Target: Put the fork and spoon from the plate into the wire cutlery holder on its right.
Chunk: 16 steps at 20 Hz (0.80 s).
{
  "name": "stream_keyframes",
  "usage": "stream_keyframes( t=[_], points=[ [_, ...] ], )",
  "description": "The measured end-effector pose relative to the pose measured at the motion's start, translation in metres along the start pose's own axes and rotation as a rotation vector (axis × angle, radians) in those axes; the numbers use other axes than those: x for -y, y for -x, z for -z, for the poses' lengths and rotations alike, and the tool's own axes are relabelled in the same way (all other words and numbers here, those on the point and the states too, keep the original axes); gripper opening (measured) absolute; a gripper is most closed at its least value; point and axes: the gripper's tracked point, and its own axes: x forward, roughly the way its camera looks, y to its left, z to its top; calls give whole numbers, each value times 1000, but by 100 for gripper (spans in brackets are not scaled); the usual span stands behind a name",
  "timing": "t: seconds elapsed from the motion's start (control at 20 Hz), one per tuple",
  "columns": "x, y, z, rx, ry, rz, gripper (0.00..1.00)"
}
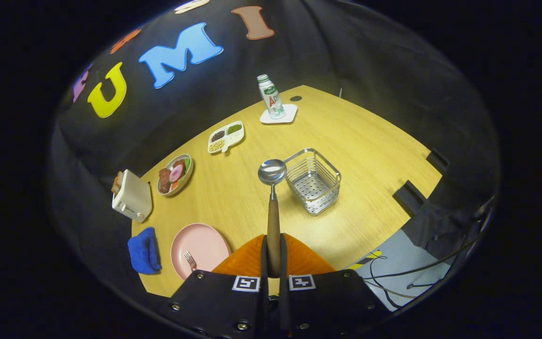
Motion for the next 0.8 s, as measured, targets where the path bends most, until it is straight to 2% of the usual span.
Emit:
stream_keyframes(
  t=[0.25,0.8],
  points=[
    [20,-5,2,-24,-63,54,8],
    [27,-18,-4,-22,-123,94,10]
  ],
)
